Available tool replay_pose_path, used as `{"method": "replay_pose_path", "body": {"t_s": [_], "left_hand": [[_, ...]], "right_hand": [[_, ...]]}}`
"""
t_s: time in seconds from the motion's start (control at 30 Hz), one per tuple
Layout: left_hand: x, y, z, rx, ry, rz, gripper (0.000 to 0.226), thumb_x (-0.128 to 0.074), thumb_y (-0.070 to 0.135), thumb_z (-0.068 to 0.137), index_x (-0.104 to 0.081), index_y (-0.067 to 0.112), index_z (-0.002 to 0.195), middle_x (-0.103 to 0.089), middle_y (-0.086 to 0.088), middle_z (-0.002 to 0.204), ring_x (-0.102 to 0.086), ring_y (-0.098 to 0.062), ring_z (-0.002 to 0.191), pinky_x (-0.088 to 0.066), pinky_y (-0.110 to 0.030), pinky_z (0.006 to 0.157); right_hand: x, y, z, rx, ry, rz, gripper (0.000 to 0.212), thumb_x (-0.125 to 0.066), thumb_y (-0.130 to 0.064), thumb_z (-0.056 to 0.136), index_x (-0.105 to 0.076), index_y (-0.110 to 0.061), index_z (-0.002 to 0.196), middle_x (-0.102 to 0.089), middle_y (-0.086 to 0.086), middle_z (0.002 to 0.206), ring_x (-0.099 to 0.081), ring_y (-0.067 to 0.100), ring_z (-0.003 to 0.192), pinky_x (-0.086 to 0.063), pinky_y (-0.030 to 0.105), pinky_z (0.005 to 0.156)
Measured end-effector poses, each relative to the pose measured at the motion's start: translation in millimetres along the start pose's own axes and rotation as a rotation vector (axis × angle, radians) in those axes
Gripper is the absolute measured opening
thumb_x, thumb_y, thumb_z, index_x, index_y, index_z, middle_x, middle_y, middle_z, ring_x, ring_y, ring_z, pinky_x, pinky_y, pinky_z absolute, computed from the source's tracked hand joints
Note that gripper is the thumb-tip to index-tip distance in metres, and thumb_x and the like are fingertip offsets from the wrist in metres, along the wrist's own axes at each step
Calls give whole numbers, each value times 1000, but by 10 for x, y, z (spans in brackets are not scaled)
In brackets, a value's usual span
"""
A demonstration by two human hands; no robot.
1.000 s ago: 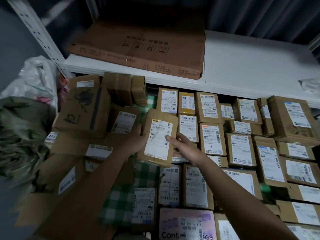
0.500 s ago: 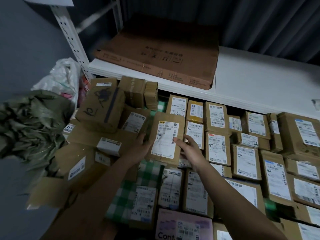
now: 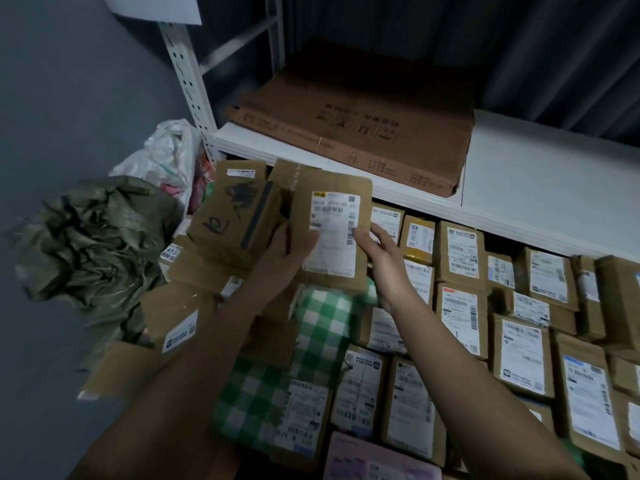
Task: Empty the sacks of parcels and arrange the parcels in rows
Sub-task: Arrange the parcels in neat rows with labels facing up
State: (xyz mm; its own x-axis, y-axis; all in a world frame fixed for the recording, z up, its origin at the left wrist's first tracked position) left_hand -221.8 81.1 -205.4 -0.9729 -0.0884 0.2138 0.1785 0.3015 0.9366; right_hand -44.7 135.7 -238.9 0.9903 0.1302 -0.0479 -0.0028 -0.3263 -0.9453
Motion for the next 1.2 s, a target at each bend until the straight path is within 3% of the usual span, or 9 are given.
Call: {"method": "replay_pose_path", "body": {"t_s": [0.17,0.27,0.43,0.57,0.67,0.83,0.9,1.1,1.2], "left_hand": [[697,117,82,-59,199,-151,69,-65,62,76,-44,38,138,-63,10,125,-63,-18,111,-52,-48,94],[1222,160,68,-90,345,-291,64,-66,54,80,-46,33,137,-63,5,126,-62,-20,113,-50,-48,97],[1835,67,56,-75,500,-320,54,-62,49,85,-51,24,133,-64,2,124,-63,-21,110,-51,-49,94],[2168,-103,114,-35,576,-309,48,-55,39,95,-46,18,138,-61,-3,128,-62,-23,111,-52,-46,94],[2252,-254,237,2,591,-393,49,-56,38,95,-47,17,138,-62,-3,127,-64,-25,108,-54,-45,90],[2176,-434,529,72,527,-470,59,-60,50,87,-47,20,137,-63,0,123,-66,-23,102,-58,-42,80],[2076,-450,629,81,493,-425,48,-55,38,95,-45,18,138,-62,0,120,-65,-19,97,-57,-36,73],[1584,-492,935,203,285,-76,59,-49,47,96,-35,20,146,-52,-6,135,-54,-29,118,-46,-48,100],[1550,-472,1021,199,312,127,59,-43,43,99,-30,11,147,-49,-12,137,-53,-30,116,-45,-42,95]], "right_hand": [[-614,-264,173,-66,-92,131,48,-27,-59,100,-66,-31,104,-70,-2,107,-63,20,108,-48,39,92],[-1096,-285,227,-119,-181,-86,44,-38,-55,99,-55,-26,127,-60,1,128,-55,21,115,-43,36,89],[-1639,-6,362,-178,-294,-281,133,-77,-79,48,-17,-26,154,-35,-3,153,-43,22,132,-43,36,98],[-1789,62,381,-266,-295,-169,65,-76,-49,78,-51,-22,132,-61,-1,123,-57,10,91,-43,22,61],[-1730,55,404,-312,-298,-54,50,-73,-49,79,-63,-22,120,-71,6,111,-67,22,96,-56,31,76],[-1187,-105,558,-184,-22,56,59,-76,-50,71,-55,-25,121,-64,6,122,-60,26,112,-43,49,105],[-932,-92,609,-171,93,87,94,-80,-52,61,-37,-22,139,-62,7,126,-63,25,108,-48,49,100],[-484,-109,599,-81,282,84,88,-78,-31,78,-23,-27,147,-54,9,133,-64,23,104,-55,41,89],[-441,-205,556,14,329,-12,93,-81,-34,74,-26,-24,147,-46,9,138,-61,22,108,-55,26,70]]}}
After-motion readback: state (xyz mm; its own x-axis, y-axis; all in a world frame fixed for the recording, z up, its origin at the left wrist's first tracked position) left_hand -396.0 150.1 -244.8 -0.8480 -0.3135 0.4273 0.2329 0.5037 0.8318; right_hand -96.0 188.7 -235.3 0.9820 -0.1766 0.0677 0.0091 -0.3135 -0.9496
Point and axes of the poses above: each hand's wrist, its own z-axis towards the middle knuckle, its own x-axis out of the back of the hand, y = z × x, the point moved 7 cm from there along z, towards the middle knuckle
